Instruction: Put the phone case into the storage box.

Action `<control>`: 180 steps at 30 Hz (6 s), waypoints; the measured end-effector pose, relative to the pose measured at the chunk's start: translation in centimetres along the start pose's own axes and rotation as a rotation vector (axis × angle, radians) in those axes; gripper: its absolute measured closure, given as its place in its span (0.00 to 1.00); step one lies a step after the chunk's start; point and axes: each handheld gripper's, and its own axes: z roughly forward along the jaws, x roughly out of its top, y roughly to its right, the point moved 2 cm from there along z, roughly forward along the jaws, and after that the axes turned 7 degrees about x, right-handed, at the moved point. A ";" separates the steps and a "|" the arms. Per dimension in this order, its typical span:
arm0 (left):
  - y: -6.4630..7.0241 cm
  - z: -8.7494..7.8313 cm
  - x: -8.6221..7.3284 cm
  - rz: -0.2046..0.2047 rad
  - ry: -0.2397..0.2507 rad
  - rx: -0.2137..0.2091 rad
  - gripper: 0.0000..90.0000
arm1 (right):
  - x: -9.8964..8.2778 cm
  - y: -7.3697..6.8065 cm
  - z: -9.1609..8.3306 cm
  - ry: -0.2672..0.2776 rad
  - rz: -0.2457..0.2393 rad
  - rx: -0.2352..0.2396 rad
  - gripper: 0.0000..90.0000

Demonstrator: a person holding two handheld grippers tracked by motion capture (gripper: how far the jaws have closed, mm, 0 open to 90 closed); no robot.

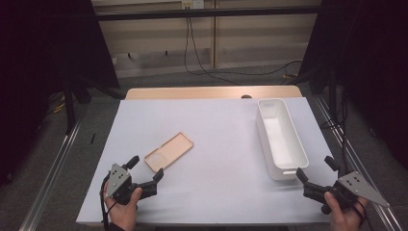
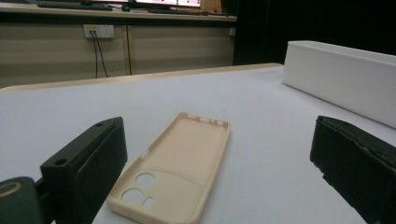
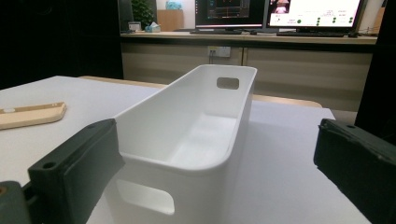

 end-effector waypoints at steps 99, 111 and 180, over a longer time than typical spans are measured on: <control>-2.6 15.6 5.4 0.093 -0.087 -0.040 0.84 | -0.1 -0.1 -0.2 -0.007 -0.003 0.012 0.00; -2.1 16.3 5.4 0.108 -0.218 -0.063 1.00 | -0.1 -0.1 -0.2 -0.008 -0.005 0.017 0.00; 0.2 21.0 2.2 0.125 -0.768 -0.064 1.00 | -0.1 -0.1 -0.2 -0.009 -0.001 0.019 0.00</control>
